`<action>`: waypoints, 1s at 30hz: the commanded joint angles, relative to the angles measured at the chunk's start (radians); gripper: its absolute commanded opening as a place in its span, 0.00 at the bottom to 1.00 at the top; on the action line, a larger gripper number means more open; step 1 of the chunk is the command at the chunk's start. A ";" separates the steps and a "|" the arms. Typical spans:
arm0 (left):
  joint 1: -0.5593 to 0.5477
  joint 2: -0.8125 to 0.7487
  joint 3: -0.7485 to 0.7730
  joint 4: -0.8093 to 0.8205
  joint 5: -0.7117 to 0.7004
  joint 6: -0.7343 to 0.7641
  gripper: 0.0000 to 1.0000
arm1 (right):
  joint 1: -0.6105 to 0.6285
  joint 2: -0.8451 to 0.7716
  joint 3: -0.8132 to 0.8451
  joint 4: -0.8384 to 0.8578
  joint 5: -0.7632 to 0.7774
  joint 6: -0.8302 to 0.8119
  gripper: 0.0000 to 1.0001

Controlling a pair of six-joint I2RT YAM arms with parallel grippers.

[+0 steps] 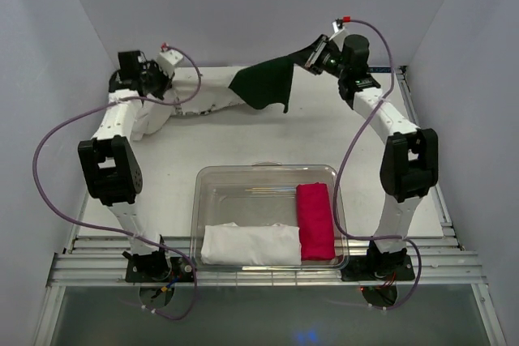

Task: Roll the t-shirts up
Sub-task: Place the T-shirt at the center of the board.

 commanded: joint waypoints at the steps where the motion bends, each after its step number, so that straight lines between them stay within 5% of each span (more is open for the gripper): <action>1: 0.046 -0.041 0.332 -0.164 0.378 0.051 0.00 | -0.056 -0.174 0.131 -0.006 0.053 -0.170 0.08; 5: 0.057 -0.018 0.486 -0.417 0.617 0.149 0.00 | -0.077 -0.310 0.149 -0.022 0.057 -0.306 0.08; 10: 0.081 -0.044 0.425 -0.447 0.838 0.111 0.00 | -0.077 -0.459 0.080 0.026 0.040 -0.394 0.08; 25: 0.089 -0.053 0.506 -0.459 0.898 0.073 0.00 | -0.073 -0.562 0.126 0.030 0.078 -0.477 0.08; 30: 0.084 -0.116 0.564 -0.360 0.947 -0.135 0.00 | -0.073 -0.628 0.141 -0.013 0.130 -0.610 0.08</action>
